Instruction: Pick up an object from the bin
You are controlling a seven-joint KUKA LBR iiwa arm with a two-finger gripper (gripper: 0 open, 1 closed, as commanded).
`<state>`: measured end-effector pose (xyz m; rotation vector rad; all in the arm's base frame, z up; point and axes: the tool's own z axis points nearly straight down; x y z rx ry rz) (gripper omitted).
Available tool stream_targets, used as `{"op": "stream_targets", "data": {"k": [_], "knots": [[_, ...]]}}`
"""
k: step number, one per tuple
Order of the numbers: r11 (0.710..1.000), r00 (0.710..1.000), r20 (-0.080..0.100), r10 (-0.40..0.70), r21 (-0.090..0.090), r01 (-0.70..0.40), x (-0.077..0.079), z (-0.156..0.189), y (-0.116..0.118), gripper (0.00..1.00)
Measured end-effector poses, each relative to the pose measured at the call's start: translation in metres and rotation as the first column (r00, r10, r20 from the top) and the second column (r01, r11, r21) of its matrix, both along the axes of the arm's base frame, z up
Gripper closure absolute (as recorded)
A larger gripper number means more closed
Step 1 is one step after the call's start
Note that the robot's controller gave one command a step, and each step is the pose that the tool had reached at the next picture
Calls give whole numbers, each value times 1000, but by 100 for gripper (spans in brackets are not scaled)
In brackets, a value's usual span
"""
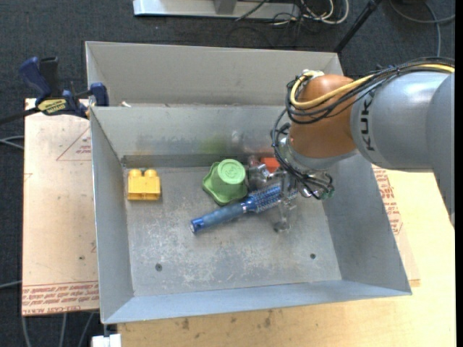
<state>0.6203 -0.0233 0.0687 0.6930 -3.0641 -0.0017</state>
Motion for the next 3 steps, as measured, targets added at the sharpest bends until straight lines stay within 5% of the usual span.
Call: {"op": "stream_targets", "data": {"k": [1, 2, 3], "knots": [[1000, 1000, 2, 0, 1, 0, 1, 1, 1, 100], [996, 996, 10, -93, 0, 93, -14, 101, -4, 100], [996, 996, 13, -85, 0, 85, 19, 233, -10, 100]]}}
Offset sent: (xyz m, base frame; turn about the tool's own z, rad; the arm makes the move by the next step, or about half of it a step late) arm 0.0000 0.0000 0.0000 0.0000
